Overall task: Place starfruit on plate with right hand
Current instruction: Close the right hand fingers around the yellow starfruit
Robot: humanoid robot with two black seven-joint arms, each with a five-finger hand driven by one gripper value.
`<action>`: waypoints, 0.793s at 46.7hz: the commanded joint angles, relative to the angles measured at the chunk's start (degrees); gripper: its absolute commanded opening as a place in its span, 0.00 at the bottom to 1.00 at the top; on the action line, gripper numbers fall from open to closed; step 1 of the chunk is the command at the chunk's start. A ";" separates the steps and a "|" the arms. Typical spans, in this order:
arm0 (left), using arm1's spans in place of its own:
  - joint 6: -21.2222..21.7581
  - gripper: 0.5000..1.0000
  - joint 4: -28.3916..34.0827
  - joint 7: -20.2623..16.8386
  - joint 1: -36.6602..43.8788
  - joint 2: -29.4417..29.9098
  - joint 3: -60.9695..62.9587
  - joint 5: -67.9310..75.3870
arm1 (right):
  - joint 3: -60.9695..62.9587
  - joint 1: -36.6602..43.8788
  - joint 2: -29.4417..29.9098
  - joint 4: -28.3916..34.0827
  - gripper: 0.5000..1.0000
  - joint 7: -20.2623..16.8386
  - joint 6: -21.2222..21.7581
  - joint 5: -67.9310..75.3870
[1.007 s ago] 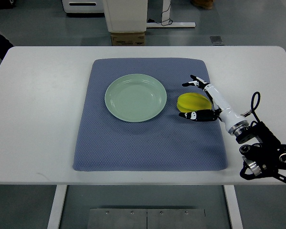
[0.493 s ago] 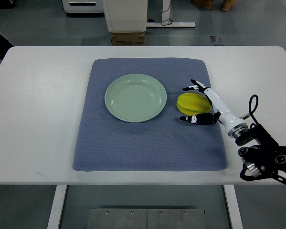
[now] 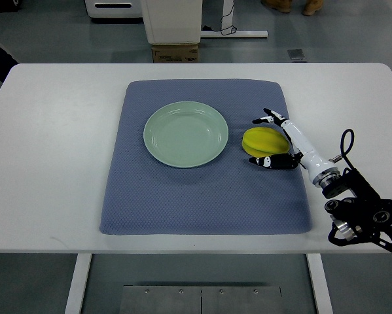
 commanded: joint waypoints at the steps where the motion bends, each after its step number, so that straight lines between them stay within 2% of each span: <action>1: 0.01 1.00 0.04 0.00 0.00 0.00 0.02 -0.03 | -0.02 0.00 0.00 -0.25 0.84 0.00 0.00 0.05; 15: 0.01 1.00 0.04 0.00 0.00 0.00 0.02 0.06 | -0.28 0.00 0.35 -0.43 0.74 0.00 0.00 0.05; 27: 0.01 1.00 -0.05 0.00 0.00 0.00 0.02 0.06 | -1.34 0.00 0.35 -0.60 0.72 0.00 -0.09 -0.04; 32: 0.01 1.00 -0.05 0.00 0.00 0.00 0.02 -0.03 | -1.34 0.00 0.35 -1.13 0.56 0.00 -0.62 -0.04; 37: 0.01 1.00 -0.05 0.00 0.00 0.00 0.02 -0.03 | -1.69 0.08 0.35 -1.22 0.29 0.00 -0.62 -0.04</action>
